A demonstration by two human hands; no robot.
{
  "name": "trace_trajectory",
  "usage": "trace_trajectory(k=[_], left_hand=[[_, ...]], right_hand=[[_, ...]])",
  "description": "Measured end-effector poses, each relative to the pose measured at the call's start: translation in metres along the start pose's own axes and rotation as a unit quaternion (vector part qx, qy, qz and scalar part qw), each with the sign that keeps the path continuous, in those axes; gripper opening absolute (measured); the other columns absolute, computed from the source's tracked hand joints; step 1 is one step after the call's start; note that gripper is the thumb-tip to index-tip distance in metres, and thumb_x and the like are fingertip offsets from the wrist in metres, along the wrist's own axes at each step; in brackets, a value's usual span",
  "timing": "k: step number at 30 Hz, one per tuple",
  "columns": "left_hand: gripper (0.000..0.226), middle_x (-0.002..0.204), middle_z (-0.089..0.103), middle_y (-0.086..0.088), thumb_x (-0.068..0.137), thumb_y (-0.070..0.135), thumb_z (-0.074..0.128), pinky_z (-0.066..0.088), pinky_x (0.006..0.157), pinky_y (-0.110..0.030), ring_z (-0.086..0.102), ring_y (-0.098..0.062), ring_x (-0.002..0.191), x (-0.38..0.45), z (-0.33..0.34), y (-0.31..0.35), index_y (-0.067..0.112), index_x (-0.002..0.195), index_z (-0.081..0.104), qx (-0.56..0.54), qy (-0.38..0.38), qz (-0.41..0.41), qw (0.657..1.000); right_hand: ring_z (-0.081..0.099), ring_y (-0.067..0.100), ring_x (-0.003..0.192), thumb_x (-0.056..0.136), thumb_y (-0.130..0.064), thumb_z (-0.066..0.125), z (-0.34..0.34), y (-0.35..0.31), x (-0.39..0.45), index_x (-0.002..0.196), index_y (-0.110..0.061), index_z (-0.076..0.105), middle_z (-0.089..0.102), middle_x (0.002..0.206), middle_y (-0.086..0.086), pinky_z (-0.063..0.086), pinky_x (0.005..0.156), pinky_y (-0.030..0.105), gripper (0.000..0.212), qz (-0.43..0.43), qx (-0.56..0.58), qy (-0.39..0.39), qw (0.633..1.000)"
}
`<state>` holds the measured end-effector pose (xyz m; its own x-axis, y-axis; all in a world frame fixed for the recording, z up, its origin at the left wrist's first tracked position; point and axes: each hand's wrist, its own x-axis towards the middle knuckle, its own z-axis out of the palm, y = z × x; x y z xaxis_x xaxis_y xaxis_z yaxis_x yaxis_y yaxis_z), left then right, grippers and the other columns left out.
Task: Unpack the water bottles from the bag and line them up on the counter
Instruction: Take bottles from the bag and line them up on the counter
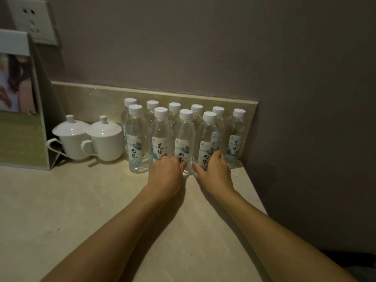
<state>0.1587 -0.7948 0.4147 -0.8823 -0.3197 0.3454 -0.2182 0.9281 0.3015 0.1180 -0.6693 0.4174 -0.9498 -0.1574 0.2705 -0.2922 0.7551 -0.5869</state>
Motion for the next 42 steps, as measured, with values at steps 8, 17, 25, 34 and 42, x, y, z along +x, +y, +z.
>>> trace_trajectory(k=[8,17,25,34,42], left_hand=[[0.041,0.087,0.065,-0.009,0.101,0.042,0.044,0.051,0.073,-0.034,0.063,-0.025,0.082,0.0,0.0,0.0,0.009,0.096,0.068,0.009,0.004,0.005,1.0],[0.039,0.079,0.056,-0.004,0.101,0.042,0.044,0.053,0.072,-0.034,0.057,-0.022,0.075,-0.004,-0.002,0.001,0.011,0.094,0.067,0.001,0.008,0.007,1.0],[0.04,0.076,0.055,-0.003,0.101,0.042,0.043,0.054,0.072,-0.033,0.058,-0.021,0.073,-0.006,-0.005,0.003,0.012,0.09,0.067,-0.01,0.003,0.006,1.0],[0.04,0.078,0.058,-0.004,0.101,0.043,0.045,0.054,0.072,-0.034,0.062,-0.023,0.077,-0.011,-0.008,0.005,0.012,0.092,0.068,-0.026,0.007,-0.003,1.0],[0.034,0.087,0.067,-0.004,0.094,0.042,0.057,0.056,0.072,-0.033,0.063,-0.021,0.079,-0.019,-0.013,0.0,0.012,0.103,0.07,-0.053,-0.003,-0.021,0.998]], right_hand=[[0.057,0.03,0.116,0.087,-0.041,0.067,0.003,0.001,-0.001,0.14,-0.005,0.031,0.047,0.137,0.014,0.055,0.089,0.04,0.073,0.007,0.004,0.025,1.0],[0.055,0.03,0.116,0.086,-0.045,0.067,0.001,0.003,-0.001,0.137,-0.005,0.034,0.049,0.132,0.013,0.05,0.085,0.037,0.073,0.011,-0.004,0.024,1.0],[0.053,0.032,0.12,0.088,-0.046,0.063,0.001,0.002,-0.001,0.141,-0.006,0.03,0.048,0.138,0.013,0.052,0.091,0.045,0.075,0.015,-0.001,0.002,1.0],[0.05,0.033,0.123,0.088,-0.046,0.063,-0.002,-0.001,-0.002,0.141,-0.003,0.028,0.045,0.14,0.015,0.05,0.095,0.045,0.077,0.017,0.011,-0.011,1.0],[0.046,0.03,0.126,0.085,-0.042,0.069,-0.013,-0.002,-0.011,0.14,-0.006,0.032,0.042,0.138,0.014,0.043,0.096,0.037,0.076,0.022,0.029,-0.041,0.999]])
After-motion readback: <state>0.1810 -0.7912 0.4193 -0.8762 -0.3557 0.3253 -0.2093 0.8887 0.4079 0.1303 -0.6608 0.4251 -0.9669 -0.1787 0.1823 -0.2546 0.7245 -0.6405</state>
